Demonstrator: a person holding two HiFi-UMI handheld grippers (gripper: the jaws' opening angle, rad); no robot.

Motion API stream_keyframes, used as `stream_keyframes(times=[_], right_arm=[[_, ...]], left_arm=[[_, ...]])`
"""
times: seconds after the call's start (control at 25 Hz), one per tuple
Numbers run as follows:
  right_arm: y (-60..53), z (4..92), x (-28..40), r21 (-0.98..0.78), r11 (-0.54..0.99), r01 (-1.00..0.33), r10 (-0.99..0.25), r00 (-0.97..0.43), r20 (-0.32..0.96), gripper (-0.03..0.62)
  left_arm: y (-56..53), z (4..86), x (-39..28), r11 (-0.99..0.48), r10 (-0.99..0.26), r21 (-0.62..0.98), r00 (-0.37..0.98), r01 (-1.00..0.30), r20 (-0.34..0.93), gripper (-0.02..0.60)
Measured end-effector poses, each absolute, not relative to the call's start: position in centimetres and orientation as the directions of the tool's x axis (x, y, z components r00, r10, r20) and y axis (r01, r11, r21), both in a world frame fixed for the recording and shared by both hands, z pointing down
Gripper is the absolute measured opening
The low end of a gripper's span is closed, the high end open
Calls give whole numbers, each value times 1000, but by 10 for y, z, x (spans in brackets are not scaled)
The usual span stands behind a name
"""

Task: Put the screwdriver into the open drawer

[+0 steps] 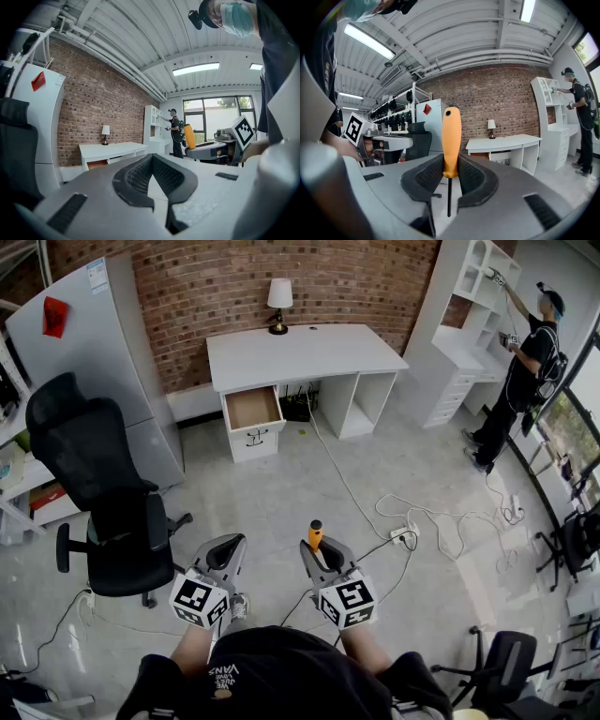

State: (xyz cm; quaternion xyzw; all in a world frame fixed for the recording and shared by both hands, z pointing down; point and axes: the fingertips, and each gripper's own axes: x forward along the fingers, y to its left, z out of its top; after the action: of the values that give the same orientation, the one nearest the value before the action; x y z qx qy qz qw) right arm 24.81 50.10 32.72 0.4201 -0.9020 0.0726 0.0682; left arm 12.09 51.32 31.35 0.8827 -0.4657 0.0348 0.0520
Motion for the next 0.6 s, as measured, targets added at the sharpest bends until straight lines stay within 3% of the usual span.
stream_keyframes(times=[0.6], right_arm=[[490, 326, 258, -111, 656, -746, -728, -665, 165, 83]], left_arm=[[502, 320, 132, -532, -836, 85, 539, -842, 104, 6]])
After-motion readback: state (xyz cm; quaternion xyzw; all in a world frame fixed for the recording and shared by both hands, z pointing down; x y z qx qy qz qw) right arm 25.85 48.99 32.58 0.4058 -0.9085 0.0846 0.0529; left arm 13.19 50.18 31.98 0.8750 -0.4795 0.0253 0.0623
